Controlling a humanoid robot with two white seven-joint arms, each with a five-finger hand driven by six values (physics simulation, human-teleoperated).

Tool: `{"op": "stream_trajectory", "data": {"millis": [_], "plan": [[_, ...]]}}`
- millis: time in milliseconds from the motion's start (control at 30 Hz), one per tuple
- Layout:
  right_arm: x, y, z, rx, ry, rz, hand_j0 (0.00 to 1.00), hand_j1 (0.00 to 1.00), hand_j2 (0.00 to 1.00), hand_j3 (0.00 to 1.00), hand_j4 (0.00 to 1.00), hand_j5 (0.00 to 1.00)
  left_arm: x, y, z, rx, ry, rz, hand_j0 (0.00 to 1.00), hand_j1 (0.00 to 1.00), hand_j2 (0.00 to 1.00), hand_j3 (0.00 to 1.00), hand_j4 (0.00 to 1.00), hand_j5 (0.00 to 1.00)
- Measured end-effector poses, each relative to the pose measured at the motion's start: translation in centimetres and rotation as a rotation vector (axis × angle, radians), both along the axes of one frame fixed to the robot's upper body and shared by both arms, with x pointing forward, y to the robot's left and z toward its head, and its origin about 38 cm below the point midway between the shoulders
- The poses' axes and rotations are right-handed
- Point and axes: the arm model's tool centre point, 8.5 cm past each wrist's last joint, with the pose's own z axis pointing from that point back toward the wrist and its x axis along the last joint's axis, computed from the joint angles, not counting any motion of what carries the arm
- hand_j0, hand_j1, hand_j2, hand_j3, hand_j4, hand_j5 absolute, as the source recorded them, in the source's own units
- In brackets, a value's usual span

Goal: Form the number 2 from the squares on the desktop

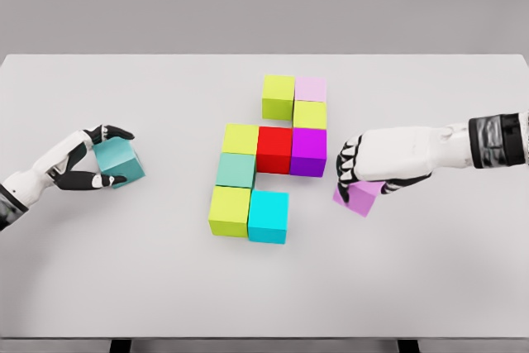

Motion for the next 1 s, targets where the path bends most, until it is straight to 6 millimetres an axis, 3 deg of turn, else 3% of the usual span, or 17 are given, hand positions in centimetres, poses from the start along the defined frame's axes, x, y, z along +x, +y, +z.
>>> {"op": "stream_trajectory", "data": {"millis": [67, 200, 400, 433, 467, 500, 833, 1000], "plan": [[-0.2, 1.2, -0.5, -0.006, 0.015, 0.035, 0.52, 0.52, 0.52, 0.52, 0.52, 0.52, 0.0, 0.0, 0.0, 0.001, 0.002, -0.002, 0.50, 0.50, 0.50, 0.50, 0.50, 0.50], [-0.9, 3.0, -2.1, -0.008, 0.055, 0.089, 0.54, 0.54, 0.54, 0.54, 0.54, 0.54, 0.1, 0.0, 0.0, 0.011, 0.000, -0.006, 0.39, 0.39, 0.39, 0.39, 0.39, 0.39], [-0.7, 4.1, -1.4, -0.003, 0.039, 0.116, 0.60, 0.60, 0.60, 0.60, 0.60, 0.60, 1.4, -0.6, 1.4, 0.059, -0.040, -0.033, 0.32, 0.32, 0.32, 0.32, 0.32, 0.32], [-0.6, 4.2, -1.3, -0.003, 0.035, 0.117, 0.67, 0.67, 0.67, 0.67, 0.67, 0.67, 1.5, -0.7, 1.5, 0.063, -0.045, -0.033, 0.32, 0.32, 0.32, 0.32, 0.32, 0.32], [-0.6, 4.2, -1.3, -0.002, 0.035, 0.118, 0.94, 0.94, 0.94, 0.94, 0.94, 0.94, 1.7, -0.9, 1.6, 0.066, -0.051, -0.035, 0.31, 0.31, 0.31, 0.31, 0.31, 0.31], [-0.6, 4.2, -1.3, -0.002, 0.035, 0.118, 1.00, 1.00, 1.00, 1.00, 1.00, 1.00, 1.8, -1.0, 1.6, 0.068, -0.051, -0.036, 0.30, 0.30, 0.30, 0.30, 0.30, 0.30], [-0.5, 4.0, -1.0, -0.002, 0.030, 0.113, 1.00, 1.00, 1.00, 1.00, 1.00, 1.00, 3.3, -1.7, 3.6, 0.075, -0.108, -0.048, 0.30, 0.30, 0.30, 0.30, 0.30, 0.30], [-0.1, 3.4, 0.1, 0.002, 0.002, 0.094, 1.00, 1.00, 1.00, 1.00, 1.00, 1.00, 3.9, -1.9, 4.6, 0.082, -0.132, -0.054, 0.30, 0.30, 0.30, 0.30, 0.30, 0.30]]}}
